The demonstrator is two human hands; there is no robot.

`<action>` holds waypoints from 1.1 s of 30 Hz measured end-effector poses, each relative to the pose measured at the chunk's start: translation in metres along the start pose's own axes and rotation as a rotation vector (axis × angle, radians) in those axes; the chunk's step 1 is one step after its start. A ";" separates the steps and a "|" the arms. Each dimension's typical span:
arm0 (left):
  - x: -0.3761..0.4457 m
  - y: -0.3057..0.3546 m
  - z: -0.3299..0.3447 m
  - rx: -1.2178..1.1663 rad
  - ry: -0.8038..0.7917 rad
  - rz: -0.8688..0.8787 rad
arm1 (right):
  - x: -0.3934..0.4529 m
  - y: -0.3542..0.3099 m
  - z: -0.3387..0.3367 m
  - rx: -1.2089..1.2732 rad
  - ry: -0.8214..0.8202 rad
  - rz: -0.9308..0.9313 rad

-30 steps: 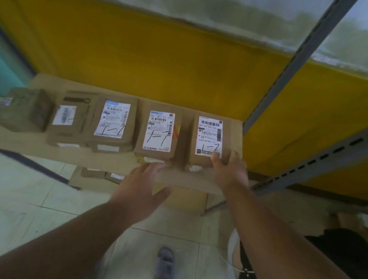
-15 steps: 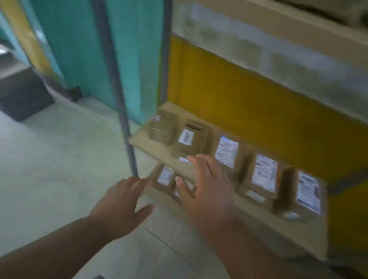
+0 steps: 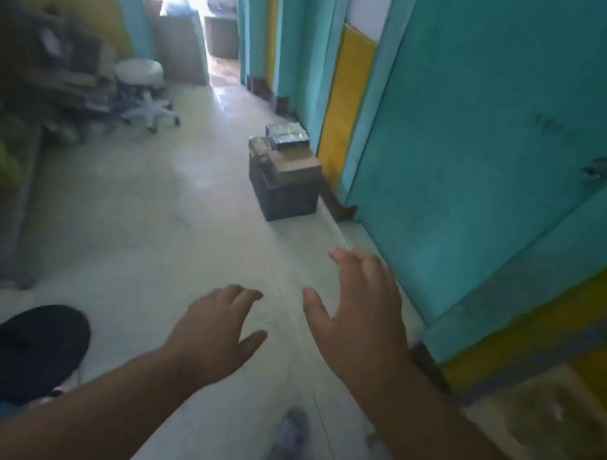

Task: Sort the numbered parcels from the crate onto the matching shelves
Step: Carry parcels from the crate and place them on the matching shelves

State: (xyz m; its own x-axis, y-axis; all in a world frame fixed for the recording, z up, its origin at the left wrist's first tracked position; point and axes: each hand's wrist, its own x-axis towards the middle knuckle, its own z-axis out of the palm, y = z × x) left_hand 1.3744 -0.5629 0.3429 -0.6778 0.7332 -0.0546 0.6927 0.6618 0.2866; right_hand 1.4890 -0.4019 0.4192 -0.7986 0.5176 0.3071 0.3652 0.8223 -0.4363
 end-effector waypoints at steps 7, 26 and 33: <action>0.130 -0.089 -0.043 -0.028 0.076 -0.177 | 0.196 -0.032 0.072 0.031 -0.101 -0.138; 0.542 -0.369 -0.159 -0.028 -0.031 -0.058 | 0.619 -0.126 0.270 -0.037 -0.074 0.066; 0.736 -0.412 -0.154 -0.043 -0.087 0.034 | 0.757 -0.088 0.340 -0.073 -0.060 0.136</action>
State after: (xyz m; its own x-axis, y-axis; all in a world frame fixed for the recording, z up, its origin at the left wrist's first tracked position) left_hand 0.5524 -0.3205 0.3322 -0.6292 0.7668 -0.1268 0.7023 0.6308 0.3301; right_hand 0.6893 -0.1627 0.4031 -0.7656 0.6123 0.1974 0.5042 0.7616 -0.4070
